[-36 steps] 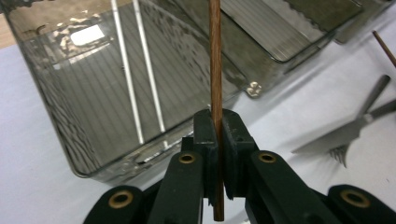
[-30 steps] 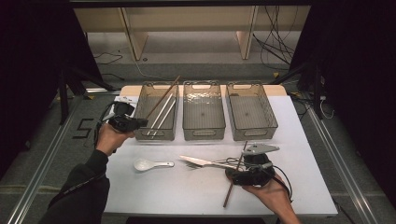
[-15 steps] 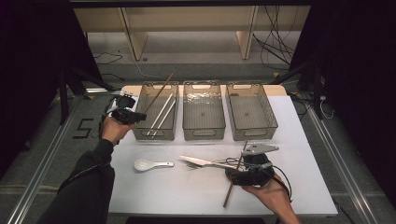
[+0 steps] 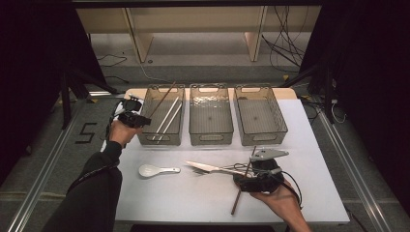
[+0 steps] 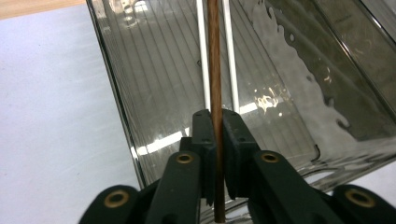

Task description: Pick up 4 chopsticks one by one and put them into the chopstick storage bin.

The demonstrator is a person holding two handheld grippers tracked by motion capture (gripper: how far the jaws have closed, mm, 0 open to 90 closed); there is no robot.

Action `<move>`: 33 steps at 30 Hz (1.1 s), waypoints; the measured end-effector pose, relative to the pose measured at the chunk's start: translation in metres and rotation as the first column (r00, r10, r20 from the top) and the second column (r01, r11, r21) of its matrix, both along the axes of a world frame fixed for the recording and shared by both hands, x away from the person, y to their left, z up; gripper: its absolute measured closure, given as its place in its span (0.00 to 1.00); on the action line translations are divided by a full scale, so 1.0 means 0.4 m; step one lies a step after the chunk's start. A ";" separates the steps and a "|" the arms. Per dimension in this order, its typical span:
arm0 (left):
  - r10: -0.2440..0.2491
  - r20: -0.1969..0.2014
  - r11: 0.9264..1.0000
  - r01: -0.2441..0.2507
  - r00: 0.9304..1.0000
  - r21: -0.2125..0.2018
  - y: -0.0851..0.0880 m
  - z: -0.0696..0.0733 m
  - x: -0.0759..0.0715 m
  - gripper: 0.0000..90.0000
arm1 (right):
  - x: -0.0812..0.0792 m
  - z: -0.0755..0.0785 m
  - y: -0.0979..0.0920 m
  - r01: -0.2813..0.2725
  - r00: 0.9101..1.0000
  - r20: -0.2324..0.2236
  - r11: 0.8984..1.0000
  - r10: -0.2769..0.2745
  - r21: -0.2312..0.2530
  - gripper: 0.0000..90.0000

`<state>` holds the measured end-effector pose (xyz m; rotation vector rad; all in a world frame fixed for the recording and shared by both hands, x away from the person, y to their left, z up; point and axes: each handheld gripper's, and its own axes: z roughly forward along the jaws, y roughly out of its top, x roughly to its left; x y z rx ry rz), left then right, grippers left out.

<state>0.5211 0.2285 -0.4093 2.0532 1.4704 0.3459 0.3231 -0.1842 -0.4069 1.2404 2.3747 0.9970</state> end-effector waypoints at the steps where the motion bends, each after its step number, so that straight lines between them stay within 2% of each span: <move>1: 0.005 -0.001 1.000 -0.005 1.000 -0.005 -0.001 0.001 0.000 0.79 | 0.000 0.000 0.000 0.000 1.000 -0.001 1.000 0.000 0.001 0.27; 6: -0.017 0.014 0.998 0.018 1.000 -0.060 -0.003 0.028 -0.033 0.61 | 0.002 -0.002 -0.002 0.010 1.000 -0.006 1.000 -0.010 -0.007 0.27; 9: -0.031 0.037 0.997 0.034 0.999 -0.071 -0.007 0.045 -0.070 0.50 | 0.004 -0.003 -0.004 0.028 0.999 -0.017 0.999 -0.028 -0.016 0.27; 13: -0.062 0.067 0.992 0.068 0.996 -0.106 -0.010 0.056 -0.131 0.40 | 0.009 -0.012 -0.010 0.060 0.997 -0.043 0.998 -0.062 -0.036 0.27; 15: -0.075 0.084 0.989 0.085 0.994 -0.120 -0.012 0.057 -0.164 0.37 | 0.012 -0.017 -0.012 0.067 0.996 -0.054 0.997 -0.070 -0.046 0.27; 17: -0.092 0.085 0.989 0.101 0.992 -0.111 -0.019 0.058 -0.194 0.35 | 0.016 -0.023 -0.011 0.075 0.995 -0.066 0.996 -0.079 -0.057 0.27; 20: -0.126 0.111 0.982 0.140 0.986 -0.125 -0.032 0.064 -0.249 0.32 | 0.026 -0.034 -0.008 0.094 0.991 -0.090 0.992 -0.101 -0.079 0.28; 23: -0.158 0.131 0.978 0.173 0.979 -0.113 -0.050 0.058 -0.296 0.29 | 0.040 -0.046 -0.012 0.111 0.987 -0.106 0.989 -0.121 -0.095 0.29; 27: -0.196 0.118 0.970 0.210 0.974 -0.124 -0.062 0.049 -0.334 0.27 | 0.068 -0.060 -0.028 0.143 0.980 -0.123 0.983 -0.157 -0.112 0.32; 29: -0.200 0.128 0.966 0.217 0.971 -0.137 -0.065 0.049 -0.350 0.26 | 0.087 -0.068 -0.042 0.168 0.973 -0.142 0.980 -0.183 -0.106 0.32; 33: -0.224 0.156 0.963 0.242 0.962 -0.114 -0.073 0.050 -0.380 0.23 | 0.113 -0.076 -0.062 0.202 0.963 -0.162 0.974 -0.216 -0.100 0.33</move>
